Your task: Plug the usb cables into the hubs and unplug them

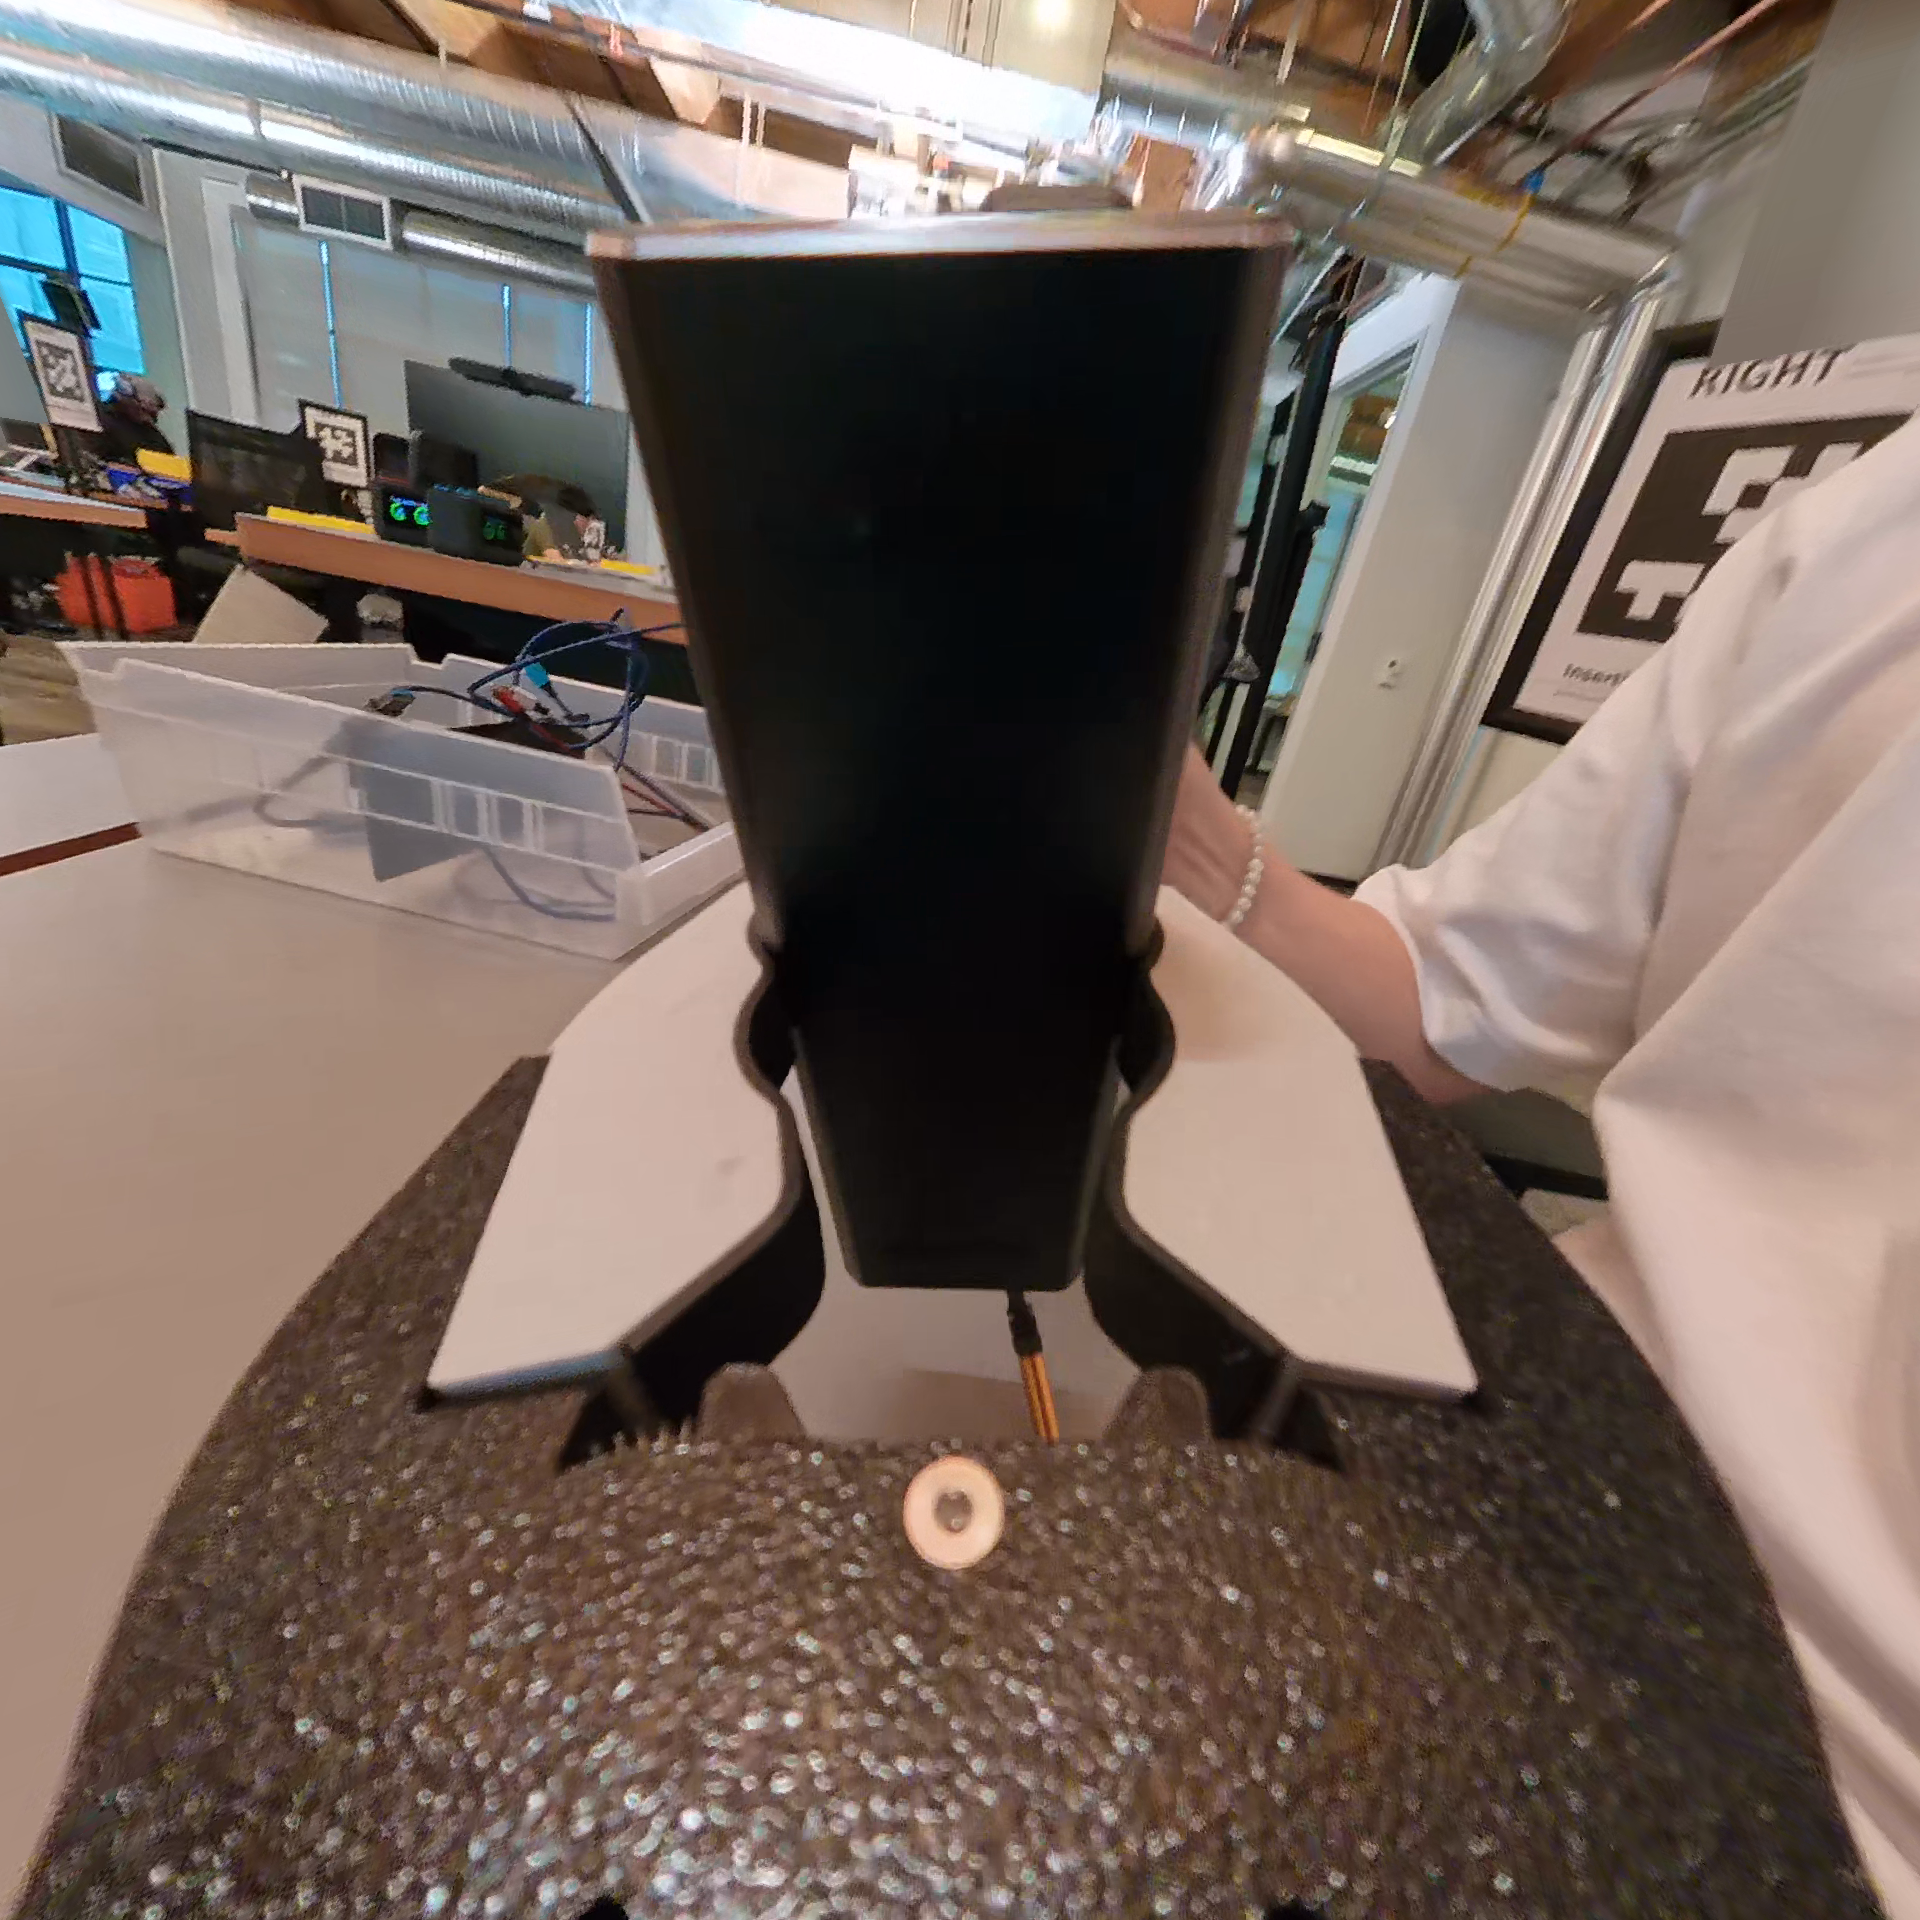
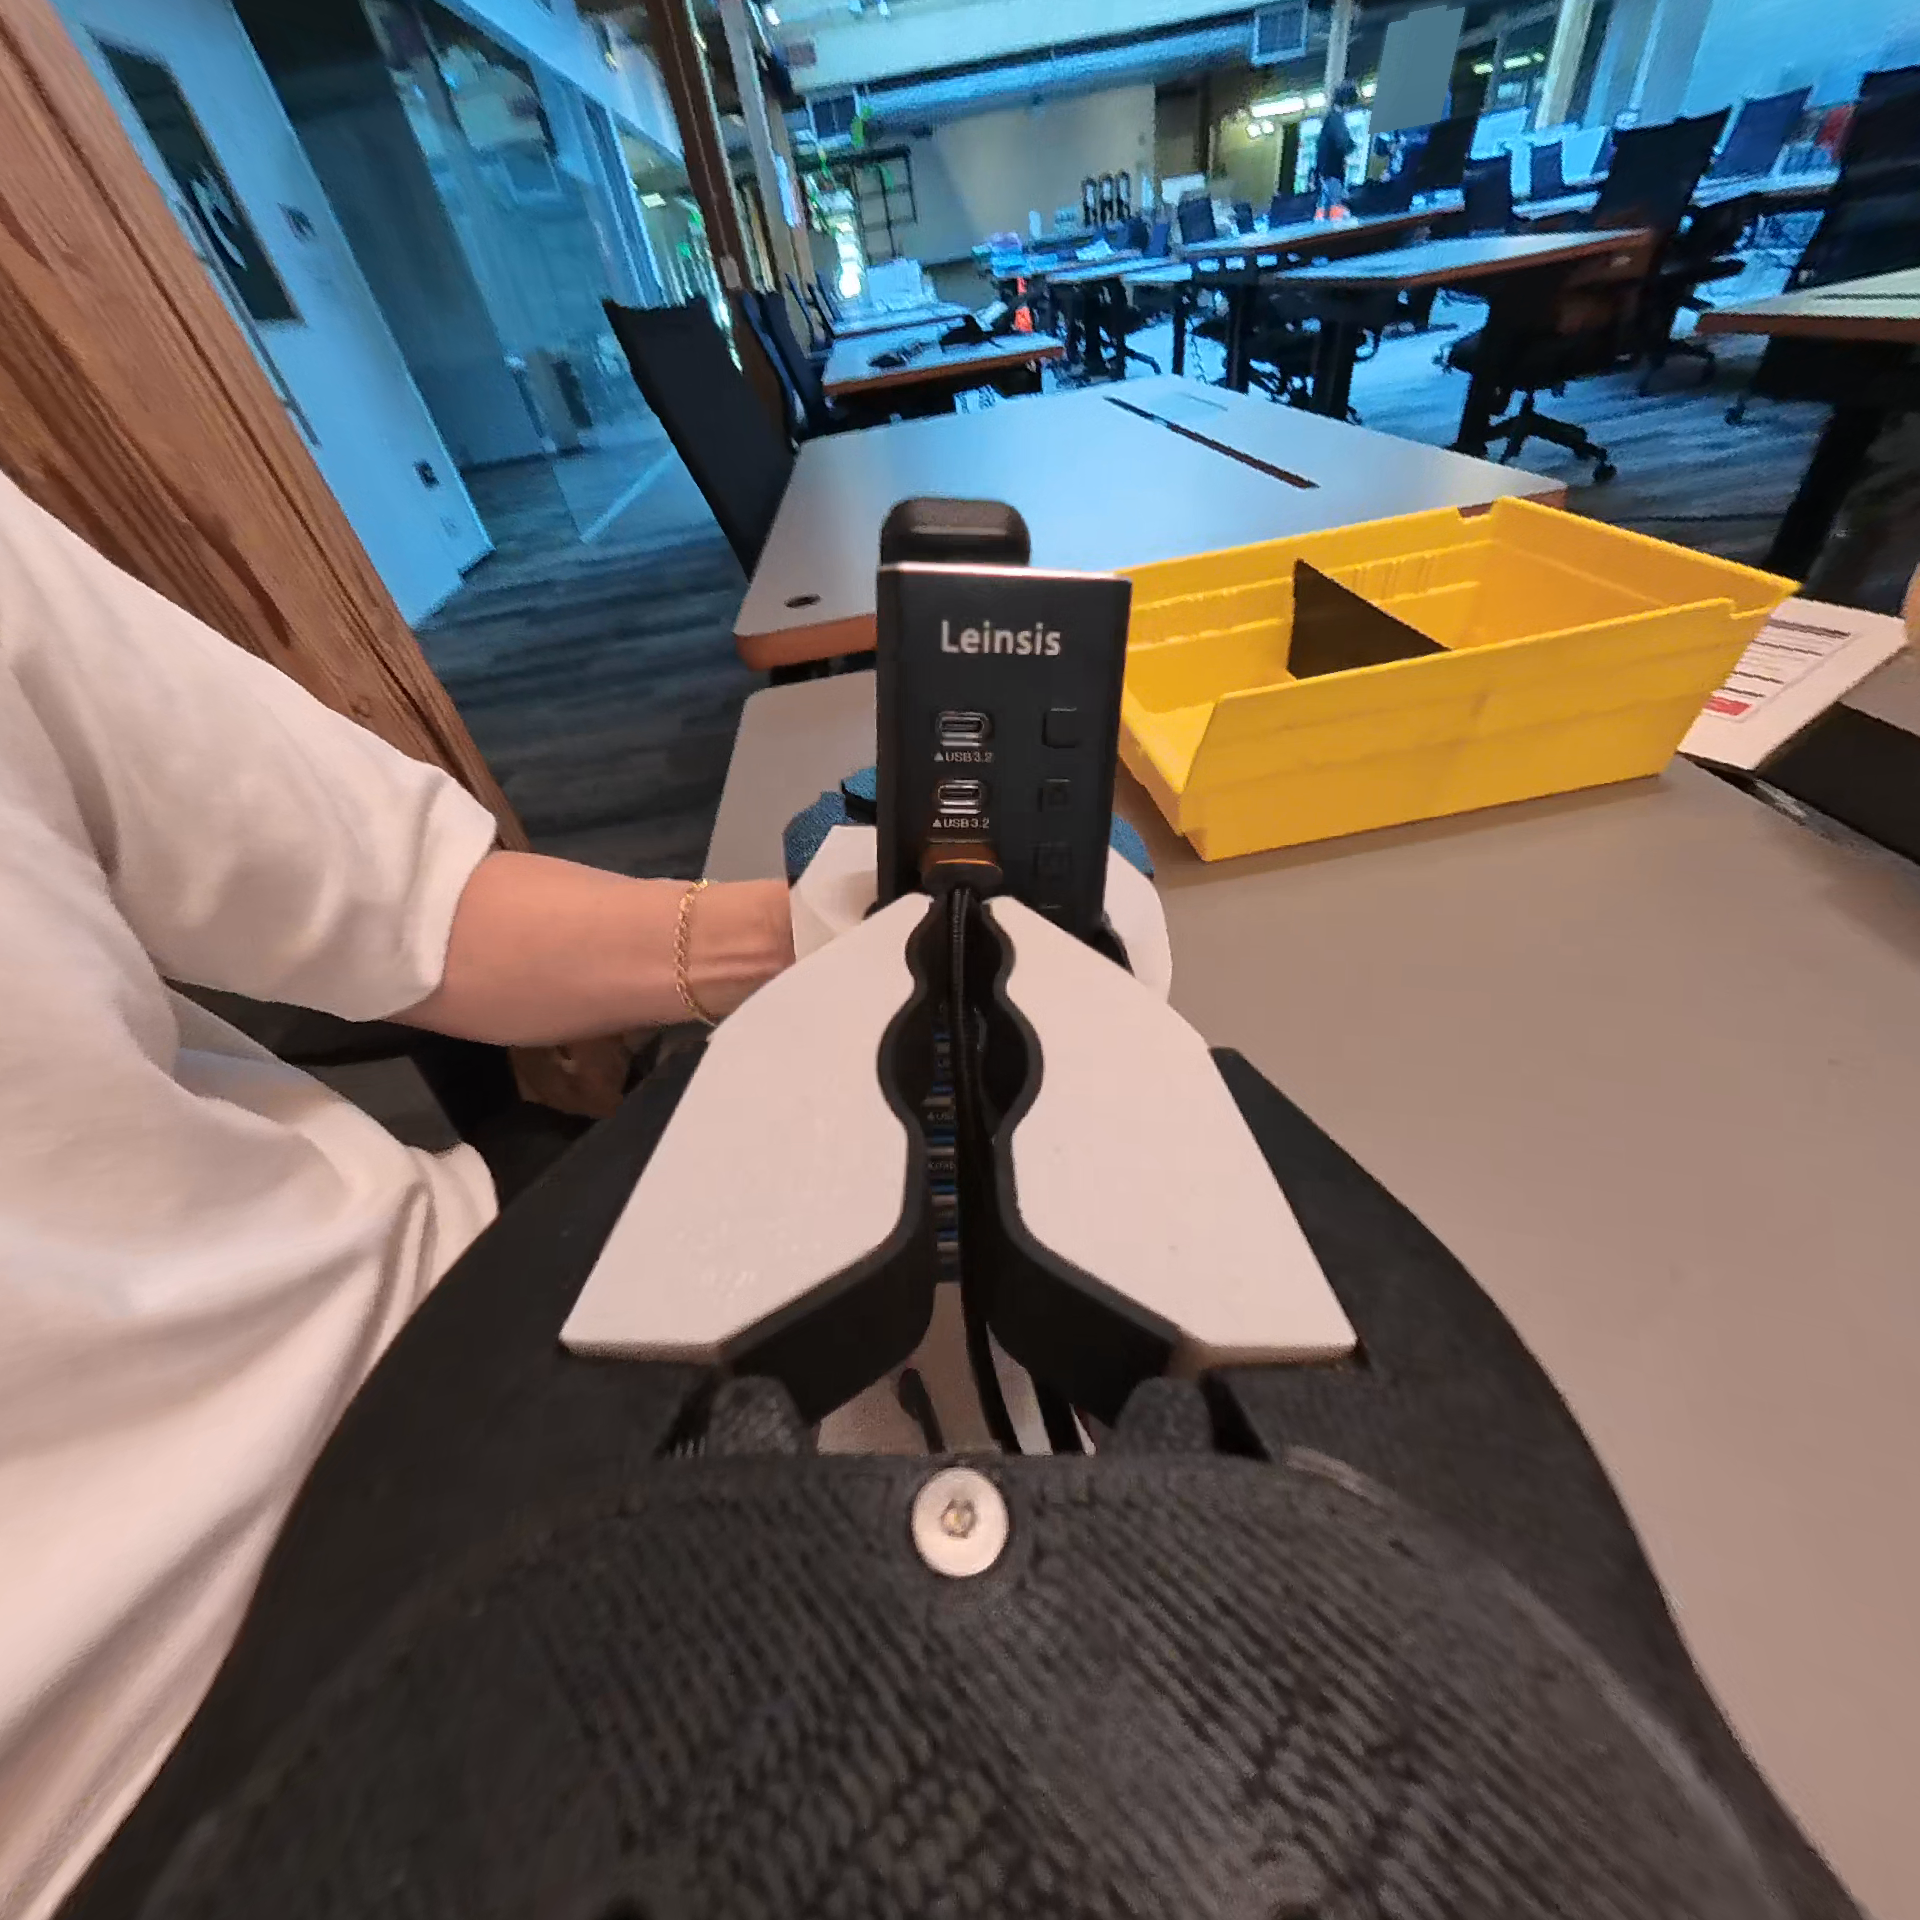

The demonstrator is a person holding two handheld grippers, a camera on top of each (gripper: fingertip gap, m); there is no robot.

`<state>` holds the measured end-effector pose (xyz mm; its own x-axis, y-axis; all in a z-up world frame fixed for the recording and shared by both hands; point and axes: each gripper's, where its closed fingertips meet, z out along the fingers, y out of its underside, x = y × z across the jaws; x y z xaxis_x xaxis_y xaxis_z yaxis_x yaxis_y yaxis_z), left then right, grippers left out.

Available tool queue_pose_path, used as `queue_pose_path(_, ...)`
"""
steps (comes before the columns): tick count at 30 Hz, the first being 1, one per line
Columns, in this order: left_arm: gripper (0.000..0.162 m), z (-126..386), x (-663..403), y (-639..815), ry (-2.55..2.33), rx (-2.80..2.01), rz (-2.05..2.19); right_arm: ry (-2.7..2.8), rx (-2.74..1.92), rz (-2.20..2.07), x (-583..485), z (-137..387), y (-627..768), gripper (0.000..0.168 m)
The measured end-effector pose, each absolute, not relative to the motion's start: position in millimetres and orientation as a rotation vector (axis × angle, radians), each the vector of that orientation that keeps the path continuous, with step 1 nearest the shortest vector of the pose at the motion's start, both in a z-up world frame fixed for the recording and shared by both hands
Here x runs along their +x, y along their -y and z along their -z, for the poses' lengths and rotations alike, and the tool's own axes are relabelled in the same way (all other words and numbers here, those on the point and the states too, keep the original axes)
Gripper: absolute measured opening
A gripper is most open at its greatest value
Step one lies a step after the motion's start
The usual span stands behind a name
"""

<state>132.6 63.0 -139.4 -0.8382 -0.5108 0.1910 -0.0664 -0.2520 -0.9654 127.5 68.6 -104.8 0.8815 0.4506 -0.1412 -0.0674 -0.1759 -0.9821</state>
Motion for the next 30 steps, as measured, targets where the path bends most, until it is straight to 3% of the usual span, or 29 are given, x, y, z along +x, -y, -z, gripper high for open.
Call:
queue_pose_path(4,0.082,138.4,135.9,-55.9,-1.705,-0.757,2.224,0.368,-1.711,-0.507,106.8,112.8,-74.7,0.005)
queue_pose_path(11,0.076,131.6,118.7,-46.6,-1.674,-0.52,2.314,0.4,-1.666,-0.624,93.5,106.2,-70.7,0.005)
queue_pose_path(16,0.089,115.1,100.4,-40.0,-1.572,-0.316,2.367,0.413,-1.597,-0.775,82.6,101.4,-67.3,0.005)
queue_pose_path(26,0.089,118.4,115.9,-39.3,-1.677,-0.597,2.385,0.35,-1.627,-0.655,101.9,100.0,-68.4,0.005)
queue_pose_path(30,0.078,134.0,131.3,-40.7,-1.739,-0.752,2.272,0.319,-1.656,-0.533,117.3,103.8,-71.4,0.005)
